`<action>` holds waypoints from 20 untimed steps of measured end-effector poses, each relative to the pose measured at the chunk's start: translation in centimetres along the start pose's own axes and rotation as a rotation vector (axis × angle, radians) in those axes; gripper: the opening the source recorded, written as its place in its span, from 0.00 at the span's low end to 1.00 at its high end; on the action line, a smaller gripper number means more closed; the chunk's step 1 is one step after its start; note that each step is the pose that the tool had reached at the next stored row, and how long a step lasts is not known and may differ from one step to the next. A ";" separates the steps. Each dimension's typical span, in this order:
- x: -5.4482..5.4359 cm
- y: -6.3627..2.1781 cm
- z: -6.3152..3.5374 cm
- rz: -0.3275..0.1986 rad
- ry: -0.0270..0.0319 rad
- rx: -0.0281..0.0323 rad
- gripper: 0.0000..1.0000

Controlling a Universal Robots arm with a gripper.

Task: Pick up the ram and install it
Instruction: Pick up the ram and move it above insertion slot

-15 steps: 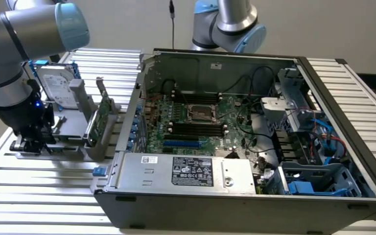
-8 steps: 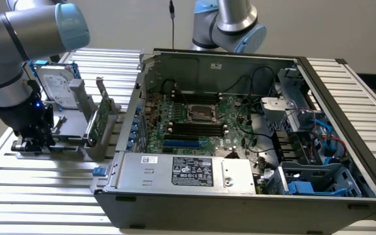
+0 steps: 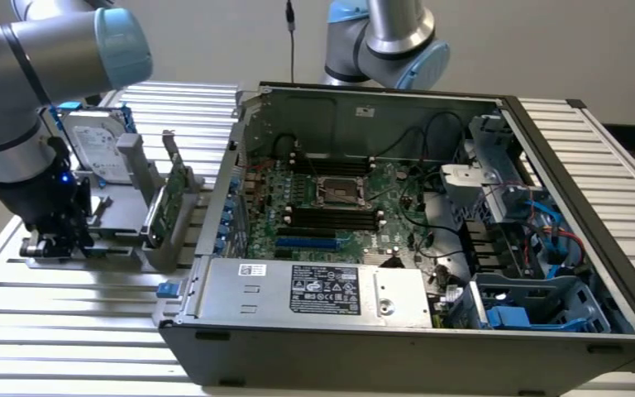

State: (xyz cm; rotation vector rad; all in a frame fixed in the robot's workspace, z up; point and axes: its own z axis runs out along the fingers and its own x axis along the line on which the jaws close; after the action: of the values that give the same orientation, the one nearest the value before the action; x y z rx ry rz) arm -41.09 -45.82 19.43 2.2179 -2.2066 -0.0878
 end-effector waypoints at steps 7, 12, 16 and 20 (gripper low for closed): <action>0.0 -0.12 0.04 0.000 -0.0001 -0.0003 0.18; 0.0 -0.24 0.03 0.001 -0.0001 -0.0015 0.14; 0.0 -0.37 0.02 0.009 -0.0004 -0.0028 0.14; 0.0 -0.46 0.02 0.027 -0.0013 -0.0046 0.14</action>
State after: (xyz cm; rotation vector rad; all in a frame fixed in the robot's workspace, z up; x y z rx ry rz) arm -40.62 -45.82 19.39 2.1852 -2.2344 -0.0938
